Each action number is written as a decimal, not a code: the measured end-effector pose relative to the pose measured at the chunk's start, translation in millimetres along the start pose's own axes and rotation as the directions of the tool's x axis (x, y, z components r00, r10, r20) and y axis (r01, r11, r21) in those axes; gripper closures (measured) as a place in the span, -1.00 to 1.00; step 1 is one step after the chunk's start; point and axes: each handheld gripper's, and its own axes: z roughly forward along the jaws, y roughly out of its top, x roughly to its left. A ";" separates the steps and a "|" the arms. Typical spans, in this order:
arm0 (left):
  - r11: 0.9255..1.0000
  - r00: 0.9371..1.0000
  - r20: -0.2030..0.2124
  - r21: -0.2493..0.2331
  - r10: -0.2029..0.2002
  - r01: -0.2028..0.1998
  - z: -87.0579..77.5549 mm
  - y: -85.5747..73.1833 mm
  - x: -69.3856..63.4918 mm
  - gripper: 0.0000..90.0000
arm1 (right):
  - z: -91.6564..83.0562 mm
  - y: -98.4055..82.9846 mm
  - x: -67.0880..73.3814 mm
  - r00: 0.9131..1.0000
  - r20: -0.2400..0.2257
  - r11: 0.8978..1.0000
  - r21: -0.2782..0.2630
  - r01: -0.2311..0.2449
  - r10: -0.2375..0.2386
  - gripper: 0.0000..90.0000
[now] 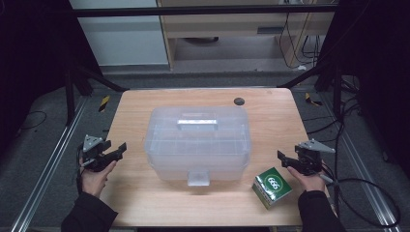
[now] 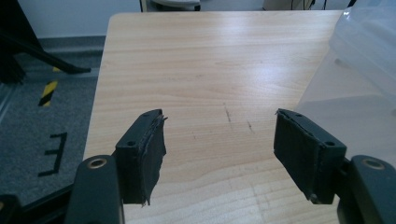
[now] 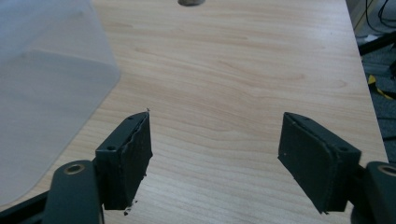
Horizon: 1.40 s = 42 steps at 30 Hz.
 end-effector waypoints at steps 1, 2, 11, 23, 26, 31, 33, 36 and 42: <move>1.000 1.000 0.005 -0.002 0.005 -0.005 0.1 1.1 0.0 -0.21 | -1.7 0.3 0.7 1.000 -0.006 1.000 -0.016 0.000 0.000 -0.45; 1.000 1.000 0.013 -0.007 0.004 -0.004 0.3 2.4 -0.4 -0.20 | -2.7 0.7 0.7 1.000 -0.024 1.000 -0.024 -0.010 0.010 -0.51; 0.994 0.994 0.036 -0.048 0.099 -0.097 -11.5 19.6 -11.1 -0.20 | 2.2 -0.5 3.5 0.998 -0.059 1.000 0.022 -0.006 0.007 -0.77; 0.989 0.989 0.061 -0.065 0.134 -0.130 -32.6 48.3 -15.7 -0.28 | -2.3 4.1 9.4 0.999 -0.017 0.999 -0.003 0.038 -0.038 -0.59; 0.985 0.985 0.065 -0.065 0.162 -0.158 -33.6 57.2 -19.5 -0.25 | -3.5 4.8 11.5 0.999 -0.019 0.999 -0.015 0.049 -0.049 -0.50; 0.980 0.977 0.102 -0.086 0.189 -0.180 -35.5 73.0 -24.3 -0.22 | -3.4 6.5 14.5 0.997 -0.031 0.997 -0.019 0.073 -0.074 -0.36; 0.978 0.973 0.115 -0.092 0.199 -0.189 -35.4 79.6 -26.1 -0.22 | -3.9 7.6 14.9 0.997 -0.039 0.998 -0.015 0.068 -0.068 -0.32; 0.975 0.968 0.131 -0.089 0.214 -0.203 -34.2 88.7 -30.5 -0.22 | -5.4 8.7 14.9 0.996 -0.042 0.997 -0.017 0.075 -0.076 -0.27; 0.956 0.949 0.126 -0.095 0.288 -0.278 -35.1 103.7 -44.2 -0.24 | -4.5 9.2 16.7 0.994 -0.042 0.995 -0.009 0.101 -0.102 -0.26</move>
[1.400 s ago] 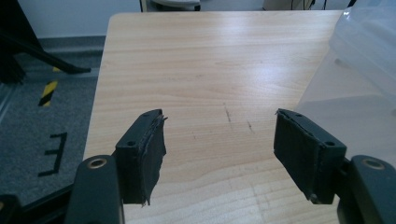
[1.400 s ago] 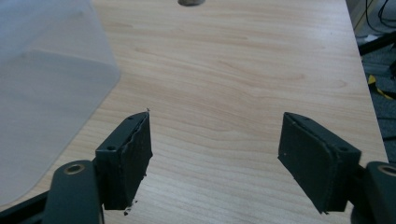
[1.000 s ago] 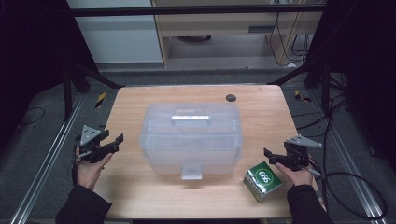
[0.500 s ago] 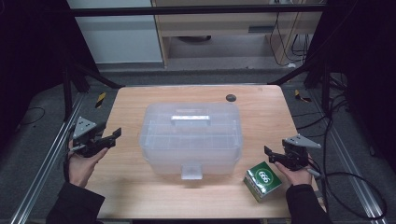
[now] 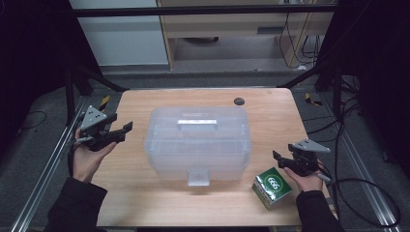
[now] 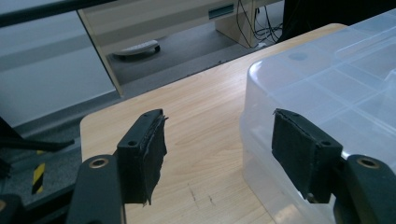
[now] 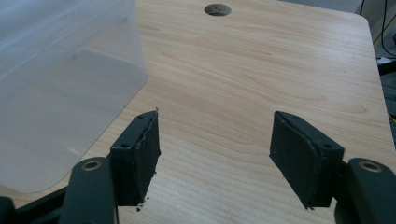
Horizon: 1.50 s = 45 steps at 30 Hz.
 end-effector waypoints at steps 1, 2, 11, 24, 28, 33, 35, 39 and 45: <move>1.000 1.000 -0.001 -0.004 0.013 -0.013 -0.1 2.9 -1.4 -0.24 | 0.3 0.2 0.4 1.000 0.002 1.000 0.002 0.009 -0.009 -0.26; 0.999 0.999 0.009 -0.018 0.032 -0.032 1.1 6.2 -2.1 -0.24 | 0.2 0.3 1.1 1.000 0.004 1.000 0.004 0.012 -0.012 -0.27; 0.989 0.989 0.041 -0.001 0.146 -0.146 -1.0 31.4 -15.6 -0.20 | 0.3 1.3 3.2 0.999 -0.006 0.999 0.004 0.035 -0.035 -0.30; 0.954 0.949 0.104 0.012 0.297 -0.299 2.6 54.9 -37.3 -0.17 | 1.4 -0.5 4.3 0.999 -0.011 0.999 0.017 0.049 -0.049 -0.31; 0.936 0.927 0.143 0.014 0.346 -0.352 3.2 63.7 -44.5 -0.16 | 2.3 -0.6 4.8 0.998 -0.015 0.998 0.023 0.053 -0.053 -0.32; 0.915 0.904 0.173 0.027 0.392 -0.402 4.3 72.1 -50.3 -0.14 | 2.7 -0.7 5.2 0.998 -0.015 0.998 0.028 0.054 -0.054 -0.32; 0.907 0.894 0.185 0.028 0.407 -0.419 4.9 74.8 -53.1 -0.12 | 3.0 -0.7 5.3 0.998 -0.015 0.998 0.031 0.055 -0.055 -0.32; 0.894 0.879 0.200 0.032 0.433 -0.448 5.2 78.5 -57.8 -0.11 | 3.0 -0.6 5.4 0.998 -0.018 0.998 0.031 0.055 -0.054 -0.33; 0.867 0.849 0.224 0.033 0.479 -0.498 7.4 85.7 -67.1 -0.07 | 3.6 -0.3 4.8 0.998 -0.021 0.998 0.033 0.059 -0.058 -0.33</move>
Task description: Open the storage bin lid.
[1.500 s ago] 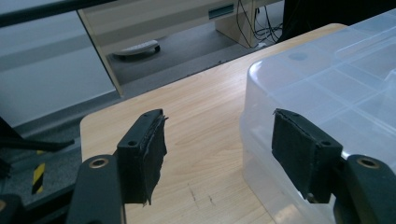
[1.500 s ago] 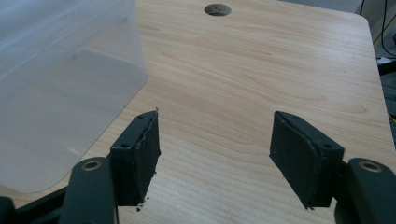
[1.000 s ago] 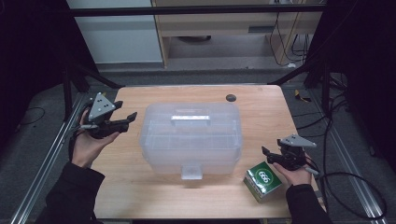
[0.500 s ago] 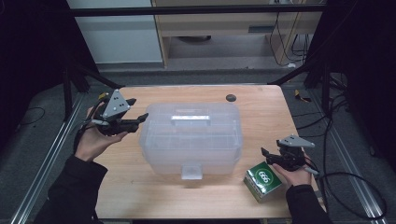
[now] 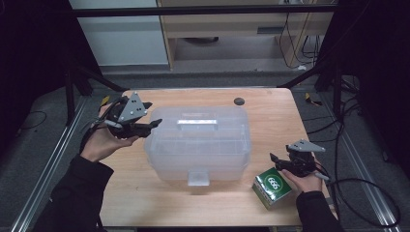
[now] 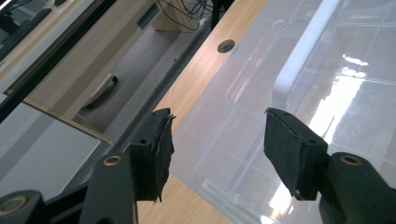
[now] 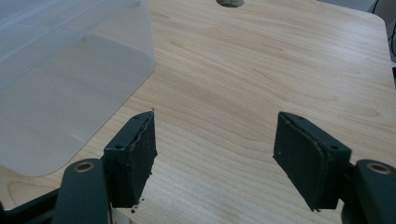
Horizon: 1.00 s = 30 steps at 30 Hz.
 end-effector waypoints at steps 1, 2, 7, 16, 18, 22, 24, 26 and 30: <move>1.000 1.000 0.004 0.003 0.008 -0.008 0.6 1.8 -0.5 -0.06 | -0.1 0.0 -0.1 1.000 0.000 1.000 -0.001 -0.001 0.001 -0.33; 1.000 1.000 0.009 0.006 0.016 -0.016 1.3 3.5 -1.2 -0.06 | -0.3 0.1 -0.2 1.000 -0.001 1.000 -0.002 -0.001 0.001 -0.33; 0.997 0.996 0.045 -0.006 0.083 -0.083 6.4 13.1 -5.2 -0.04 | -0.7 0.5 -0.5 1.000 -0.001 1.000 -0.001 -0.007 0.007 -0.34; 0.990 0.986 0.090 0.029 0.137 -0.140 13.6 25.9 -18.1 0.01 | -0.2 0.4 -0.4 1.000 -0.002 1.000 0.001 -0.002 0.002 -0.33; 0.989 0.986 0.092 0.029 0.141 -0.145 14.2 26.8 -18.7 0.04 | -0.3 0.4 -0.4 1.000 -0.003 1.000 0.001 -0.001 0.001 -0.33; 0.984 0.980 0.101 0.042 0.171 -0.176 17.5 30.9 -22.2 0.07 | -0.3 0.3 -0.6 1.000 -0.003 1.000 0.002 -0.001 0.002 -0.33; 0.982 0.978 0.106 0.046 0.177 -0.183 18.4 31.7 -23.4 0.08 | 0.3 0.1 -0.5 1.000 -0.005 1.000 0.005 0.000 0.000 -0.33; 0.980 0.976 0.109 0.052 0.188 -0.194 19.9 32.8 -24.9 0.09 | 0.7 0.1 -0.2 1.000 -0.005 1.000 0.007 0.001 -0.001 -0.33; 0.972 0.967 0.127 0.062 0.219 -0.228 23.1 35.7 -29.1 0.09 | 0.9 0.1 -0.3 1.000 -0.008 1.000 0.008 0.002 -0.002 -0.33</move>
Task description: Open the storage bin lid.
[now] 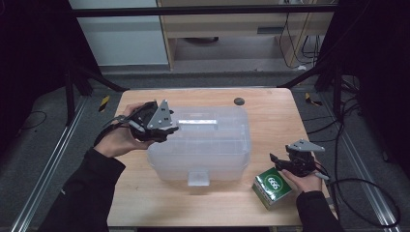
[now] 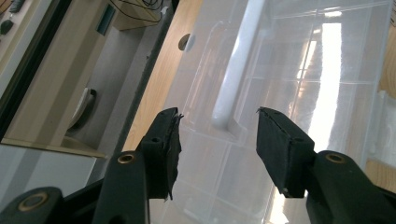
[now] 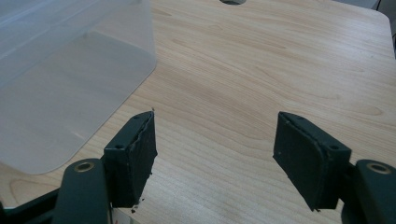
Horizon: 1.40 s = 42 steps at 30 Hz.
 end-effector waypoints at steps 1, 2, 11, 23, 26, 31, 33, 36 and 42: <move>1.000 1.000 0.004 0.000 0.003 -0.003 0.9 0.8 -0.5 0.10 | 0.0 0.0 0.0 1.000 0.000 1.000 0.000 0.000 0.000 -0.33; 1.000 1.000 0.007 0.004 0.009 -0.009 2.2 1.9 -1.2 0.10 | 0.1 -0.1 0.0 1.000 -0.001 1.000 0.001 -0.001 0.001 -0.33; 0.995 0.997 0.006 0.063 0.078 -0.078 11.3 10.9 -1.6 0.12 | 0.1 0.0 -0.1 1.000 -0.003 1.000 0.001 -0.001 0.001 -0.33; 0.983 0.990 -0.006 0.119 0.138 -0.136 27.6 16.9 -3.4 0.11 | -3.6 2.0 -1.2 1.000 -0.005 1.000 -0.015 -0.006 0.006 -0.27; 0.980 0.989 -0.006 0.134 0.150 -0.148 31.8 18.0 -3.2 0.11 | -4.0 2.2 -1.3 1.000 -0.006 1.000 -0.012 -0.009 0.009 -0.23; 0.972 0.985 0.002 0.161 0.173 -0.171 41.0 18.9 -3.9 0.16 | -4.5 3.0 -0.9 1.000 -0.013 1.000 -0.008 -0.013 0.013 -0.19; 0.969 0.983 0.004 0.169 0.181 -0.179 44.6 19.4 -4.4 0.18 | -5.0 3.5 -0.9 1.000 -0.016 1.000 -0.009 -0.013 0.012 -0.17; 0.965 0.981 0.005 0.175 0.196 -0.193 48.9 20.1 -5.6 0.25 | -5.1 3.7 -0.6 1.000 -0.020 1.000 -0.008 -0.013 0.012 -0.15; 0.953 0.973 0.004 0.203 0.229 -0.225 52.8 24.5 -6.1 0.35 | -5.5 5.2 0.5 1.000 -0.030 1.000 -0.006 -0.004 0.004 -0.11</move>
